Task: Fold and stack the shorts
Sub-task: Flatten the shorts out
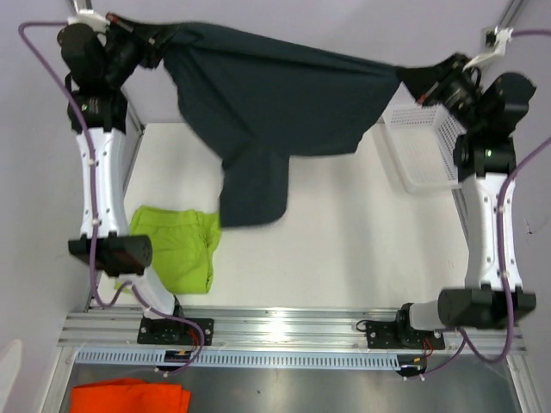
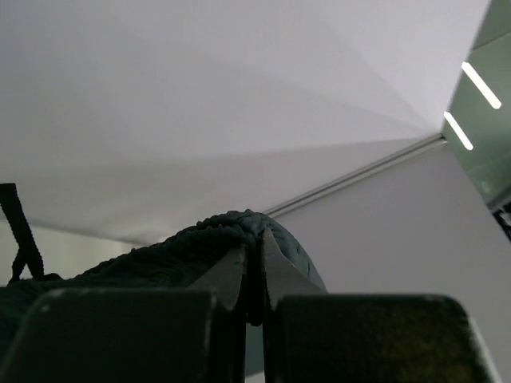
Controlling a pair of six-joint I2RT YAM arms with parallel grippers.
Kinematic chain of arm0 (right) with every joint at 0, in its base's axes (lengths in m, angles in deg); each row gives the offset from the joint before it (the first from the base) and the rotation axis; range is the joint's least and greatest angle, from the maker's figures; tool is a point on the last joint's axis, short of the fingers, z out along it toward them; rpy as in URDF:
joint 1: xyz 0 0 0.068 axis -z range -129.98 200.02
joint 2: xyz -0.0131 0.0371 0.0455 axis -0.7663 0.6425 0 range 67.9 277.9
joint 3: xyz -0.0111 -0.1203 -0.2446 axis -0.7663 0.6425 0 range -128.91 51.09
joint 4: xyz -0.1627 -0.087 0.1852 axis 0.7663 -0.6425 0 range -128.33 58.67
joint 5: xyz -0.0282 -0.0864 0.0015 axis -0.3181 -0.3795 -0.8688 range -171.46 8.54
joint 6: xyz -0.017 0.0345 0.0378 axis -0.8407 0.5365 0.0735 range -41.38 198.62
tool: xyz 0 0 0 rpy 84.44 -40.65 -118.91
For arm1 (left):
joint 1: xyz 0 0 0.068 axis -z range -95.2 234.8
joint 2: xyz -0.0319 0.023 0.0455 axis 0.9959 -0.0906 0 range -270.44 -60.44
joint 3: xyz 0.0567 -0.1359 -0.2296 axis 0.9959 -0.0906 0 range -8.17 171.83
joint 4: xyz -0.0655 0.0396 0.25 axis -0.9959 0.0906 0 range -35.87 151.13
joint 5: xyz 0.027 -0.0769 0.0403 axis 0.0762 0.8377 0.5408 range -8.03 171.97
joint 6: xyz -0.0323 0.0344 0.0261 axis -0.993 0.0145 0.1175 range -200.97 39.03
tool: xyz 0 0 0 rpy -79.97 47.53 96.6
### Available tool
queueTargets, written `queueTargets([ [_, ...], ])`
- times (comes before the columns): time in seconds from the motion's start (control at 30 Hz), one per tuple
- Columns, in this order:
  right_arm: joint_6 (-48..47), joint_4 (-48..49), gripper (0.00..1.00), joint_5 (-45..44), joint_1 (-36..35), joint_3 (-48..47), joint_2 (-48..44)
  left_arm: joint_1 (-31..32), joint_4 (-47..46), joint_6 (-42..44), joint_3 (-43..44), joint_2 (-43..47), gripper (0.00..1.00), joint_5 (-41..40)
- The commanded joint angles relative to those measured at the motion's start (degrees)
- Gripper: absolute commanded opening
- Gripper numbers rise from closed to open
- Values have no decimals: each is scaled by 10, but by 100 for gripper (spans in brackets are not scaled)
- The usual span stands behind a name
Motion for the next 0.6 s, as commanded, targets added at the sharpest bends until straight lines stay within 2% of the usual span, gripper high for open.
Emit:
queueTargets([
  [0.0,106,127,0,79,29,-133,78,3,-95,-65,155,-93,0,-3],
  [0.07,151,158,0,98,41,-191,126,4,-182,-117,202,-157,0,7],
  [0.13,212,197,0,127,54,-248,183,7,-248,-145,198,-177,0,7],
  [0.17,230,235,0,136,58,-260,199,9,-256,-144,196,-186,0,4],
  [0.23,246,245,0,163,59,-295,238,15,-276,-126,174,-185,0,8],
  [0.27,259,254,0,172,58,-294,244,17,-285,-118,134,-168,0,12],
  [0.33,277,303,0,186,54,-201,227,24,-354,-105,21,-129,0,27],
  [0.37,292,371,0,189,53,-153,213,26,-392,-108,-86,-105,0,28],
  [0.4,292,392,0,190,52,-104,197,29,-432,-114,-195,-53,0,27],
  [0.43,289,409,0,193,50,-14,165,30,-507,-120,-243,-30,0,25],
  [0.5,265,435,0,202,42,63,133,29,-554,-111,-387,30,0,28],
  [0.53,256,437,0,203,39,138,98,30,-559,-90,-417,49,0,31],
  [0.57,232,440,0,206,33,174,80,32,-569,-80,-485,70,0,29],
])
